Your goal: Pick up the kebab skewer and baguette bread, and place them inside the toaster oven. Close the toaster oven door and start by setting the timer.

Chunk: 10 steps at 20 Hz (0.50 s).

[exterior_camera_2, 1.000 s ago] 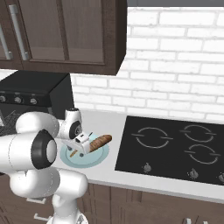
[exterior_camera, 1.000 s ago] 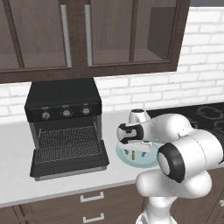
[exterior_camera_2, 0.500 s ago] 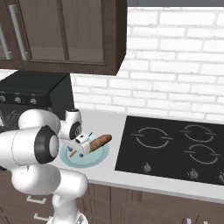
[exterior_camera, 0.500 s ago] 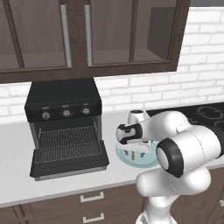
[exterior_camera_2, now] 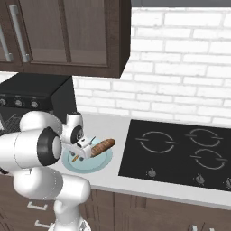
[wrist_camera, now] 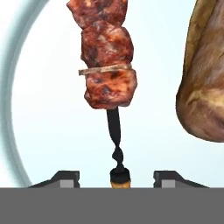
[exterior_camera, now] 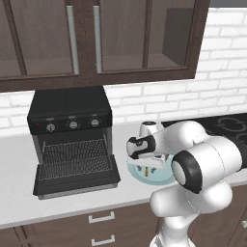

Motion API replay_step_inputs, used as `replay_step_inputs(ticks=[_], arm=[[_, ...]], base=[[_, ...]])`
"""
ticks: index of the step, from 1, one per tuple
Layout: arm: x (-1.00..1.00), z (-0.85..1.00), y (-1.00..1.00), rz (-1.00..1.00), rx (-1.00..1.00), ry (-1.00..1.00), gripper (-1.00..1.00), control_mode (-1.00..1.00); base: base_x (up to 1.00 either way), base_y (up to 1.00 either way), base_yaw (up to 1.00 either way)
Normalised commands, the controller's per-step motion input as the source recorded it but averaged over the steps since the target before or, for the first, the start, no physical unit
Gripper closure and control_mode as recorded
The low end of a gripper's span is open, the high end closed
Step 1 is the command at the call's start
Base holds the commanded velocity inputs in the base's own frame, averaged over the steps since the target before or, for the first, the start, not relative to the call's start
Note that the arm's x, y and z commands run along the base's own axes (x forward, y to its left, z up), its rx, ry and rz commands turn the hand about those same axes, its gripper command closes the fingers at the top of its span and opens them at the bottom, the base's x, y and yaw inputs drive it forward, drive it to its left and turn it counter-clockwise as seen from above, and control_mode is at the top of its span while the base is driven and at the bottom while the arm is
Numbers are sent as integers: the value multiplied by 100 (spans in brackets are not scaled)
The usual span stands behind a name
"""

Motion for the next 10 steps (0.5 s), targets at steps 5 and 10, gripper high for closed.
replay_step_inputs(ticks=[5, 10], arm=[[-4, -16, -3, 0, 1, -1, 100, -100], [-26, 0, -8, 0, 2, -2, 100, -100]], base=[[0, 0, 0], [0, 0, 0]])
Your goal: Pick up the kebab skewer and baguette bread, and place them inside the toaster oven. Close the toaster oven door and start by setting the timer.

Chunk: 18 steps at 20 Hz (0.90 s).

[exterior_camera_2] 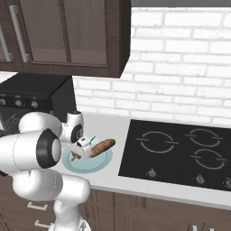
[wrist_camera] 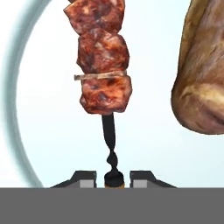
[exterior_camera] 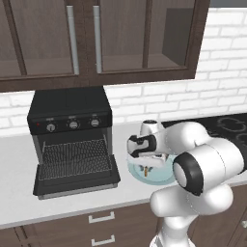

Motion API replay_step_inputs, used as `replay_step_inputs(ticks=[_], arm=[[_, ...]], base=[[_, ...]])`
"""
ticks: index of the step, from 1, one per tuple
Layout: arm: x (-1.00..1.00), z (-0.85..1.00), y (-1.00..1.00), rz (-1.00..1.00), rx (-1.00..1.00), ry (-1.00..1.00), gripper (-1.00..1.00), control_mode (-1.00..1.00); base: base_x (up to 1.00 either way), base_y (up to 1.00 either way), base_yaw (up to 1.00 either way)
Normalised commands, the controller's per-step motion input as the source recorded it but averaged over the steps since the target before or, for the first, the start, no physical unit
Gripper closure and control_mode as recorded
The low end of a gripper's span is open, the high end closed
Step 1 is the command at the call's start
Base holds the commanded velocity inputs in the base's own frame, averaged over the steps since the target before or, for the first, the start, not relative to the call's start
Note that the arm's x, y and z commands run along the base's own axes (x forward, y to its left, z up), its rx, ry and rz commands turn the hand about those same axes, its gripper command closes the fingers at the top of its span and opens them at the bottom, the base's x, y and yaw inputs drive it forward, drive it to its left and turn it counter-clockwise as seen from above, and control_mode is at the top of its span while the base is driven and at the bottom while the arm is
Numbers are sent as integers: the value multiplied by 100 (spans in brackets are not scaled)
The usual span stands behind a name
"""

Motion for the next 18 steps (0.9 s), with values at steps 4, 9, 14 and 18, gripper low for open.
replay_step_inputs(ticks=[4, 9, 14, 18], arm=[[-52, 24, -3, 1, 1, -8, 100, -100], [-43, 98, 1, 5, 0, -10, 100, -100], [-65, 78, 68, 11, 0, -2, 100, -100], [-23, 66, 100, 14, 0, 0, 100, -100]], base=[[0, 0, 0], [0, 0, 0], [0, 0, 0], [0, 0, 0]])
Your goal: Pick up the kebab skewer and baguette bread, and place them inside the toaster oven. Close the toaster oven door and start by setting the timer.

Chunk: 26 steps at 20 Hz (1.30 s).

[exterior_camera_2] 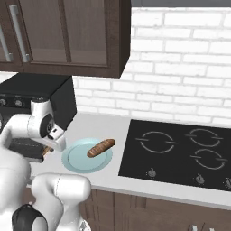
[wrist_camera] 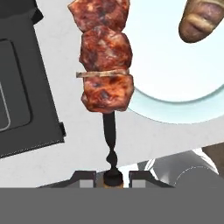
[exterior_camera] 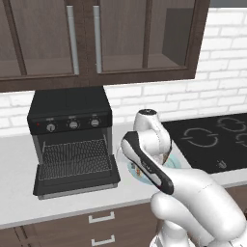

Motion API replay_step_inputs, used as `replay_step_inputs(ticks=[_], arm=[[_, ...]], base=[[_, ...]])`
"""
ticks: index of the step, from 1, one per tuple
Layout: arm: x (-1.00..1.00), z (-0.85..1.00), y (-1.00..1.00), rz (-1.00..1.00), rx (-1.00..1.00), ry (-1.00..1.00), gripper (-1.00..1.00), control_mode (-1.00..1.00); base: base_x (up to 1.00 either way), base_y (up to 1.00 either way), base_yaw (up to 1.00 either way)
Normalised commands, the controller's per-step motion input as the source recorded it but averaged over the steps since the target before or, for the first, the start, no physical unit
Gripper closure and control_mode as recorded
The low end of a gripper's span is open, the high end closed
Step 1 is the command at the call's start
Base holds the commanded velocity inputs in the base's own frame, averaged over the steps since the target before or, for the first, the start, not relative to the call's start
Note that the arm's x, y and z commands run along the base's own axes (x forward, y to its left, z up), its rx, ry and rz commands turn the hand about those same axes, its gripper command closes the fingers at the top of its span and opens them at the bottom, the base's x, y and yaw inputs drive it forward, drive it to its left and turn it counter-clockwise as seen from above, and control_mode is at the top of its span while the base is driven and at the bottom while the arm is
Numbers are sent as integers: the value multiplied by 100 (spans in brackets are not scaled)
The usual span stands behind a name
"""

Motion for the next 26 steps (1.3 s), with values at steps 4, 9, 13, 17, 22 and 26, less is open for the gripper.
replay_step_inputs(ticks=[4, 9, 13, 17, 22, 26], arm=[[-4, 51, 100, 14, 0, 0, 100, -100], [0, 33, 100, 12, 0, 1, 100, -100], [0, 20, 100, 13, 3, 6, 100, -100], [2, -1, 97, 10, 9, 4, 100, -100], [17, -24, 83, 0, 3, -1, 100, -100], [51, -44, 50, 0, 3, 0, 100, -100]], base=[[0, 0, 0], [0, 0, 0], [0, 0, 0], [0, 0, 0], [0, 0, 0], [0, 0, 0]])
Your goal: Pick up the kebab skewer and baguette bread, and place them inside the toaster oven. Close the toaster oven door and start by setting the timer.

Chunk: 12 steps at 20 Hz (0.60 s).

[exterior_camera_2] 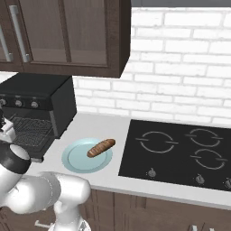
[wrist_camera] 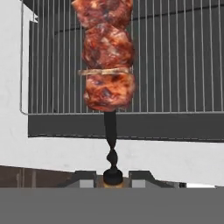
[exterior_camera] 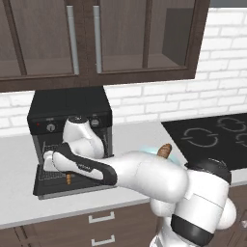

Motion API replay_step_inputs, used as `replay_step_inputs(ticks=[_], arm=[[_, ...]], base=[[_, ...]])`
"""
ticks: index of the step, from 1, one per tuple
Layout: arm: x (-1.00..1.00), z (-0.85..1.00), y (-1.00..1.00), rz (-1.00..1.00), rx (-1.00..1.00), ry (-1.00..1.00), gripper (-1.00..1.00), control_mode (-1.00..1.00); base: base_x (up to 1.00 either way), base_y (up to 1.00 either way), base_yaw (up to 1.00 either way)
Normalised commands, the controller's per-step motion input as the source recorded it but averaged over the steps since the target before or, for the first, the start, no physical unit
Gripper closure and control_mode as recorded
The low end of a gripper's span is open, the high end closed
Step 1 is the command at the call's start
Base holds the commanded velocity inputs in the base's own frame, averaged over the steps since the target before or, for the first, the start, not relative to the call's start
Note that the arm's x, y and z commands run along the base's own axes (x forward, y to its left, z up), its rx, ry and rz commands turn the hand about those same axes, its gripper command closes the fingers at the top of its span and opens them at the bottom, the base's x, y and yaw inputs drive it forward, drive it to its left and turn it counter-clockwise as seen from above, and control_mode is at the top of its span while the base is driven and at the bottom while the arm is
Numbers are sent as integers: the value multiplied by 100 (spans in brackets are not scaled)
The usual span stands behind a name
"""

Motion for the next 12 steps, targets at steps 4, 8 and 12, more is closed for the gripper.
replay_step_inputs(ticks=[4, 8, 12], arm=[[61, -16, 38, 0, 6, 0, 100, -100], [34, -2, 27, 0, 3, 0, 100, -100], [25, -12, 18, 0, 0, 0, 100, -100]], base=[[0, 0, 0], [0, 0, 0], [0, 0, 0]])
